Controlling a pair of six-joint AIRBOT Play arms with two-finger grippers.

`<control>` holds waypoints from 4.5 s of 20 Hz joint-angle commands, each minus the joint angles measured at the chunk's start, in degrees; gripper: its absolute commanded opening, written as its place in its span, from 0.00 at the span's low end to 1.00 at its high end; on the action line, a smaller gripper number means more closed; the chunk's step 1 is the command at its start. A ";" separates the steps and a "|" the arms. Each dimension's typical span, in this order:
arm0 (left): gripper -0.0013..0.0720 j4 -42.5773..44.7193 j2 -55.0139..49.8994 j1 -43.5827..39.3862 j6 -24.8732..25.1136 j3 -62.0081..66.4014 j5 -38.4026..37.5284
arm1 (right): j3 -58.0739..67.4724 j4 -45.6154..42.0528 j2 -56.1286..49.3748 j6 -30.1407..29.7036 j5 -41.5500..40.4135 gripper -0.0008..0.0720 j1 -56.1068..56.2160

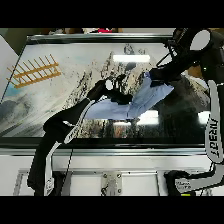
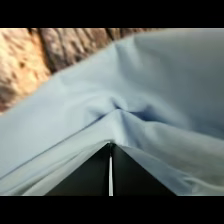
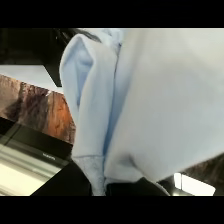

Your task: Fold the clothes and pants, and hang the long-sleeved shirts on hangers.

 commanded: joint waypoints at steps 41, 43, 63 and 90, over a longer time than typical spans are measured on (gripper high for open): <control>0.02 9.70 43.36 28.87 5.07 -25.07 -3.52 | -37.48 17.84 -0.17 -8.85 -32.54 0.96 0.31; 0.02 9.73 46.25 26.95 5.07 -29.90 -0.96 | -44.70 24.90 -0.92 -9.55 -35.89 1.00 -5.75; 0.03 9.55 49.07 24.87 5.01 -34.99 0.04 | -38.71 53.02 -14.38 -32.92 -47.52 0.04 9.92; 0.03 9.11 49.07 21.31 2.43 -34.99 -0.63 | -64.08 -2.99 26.67 3.34 -42.07 0.06 -55.93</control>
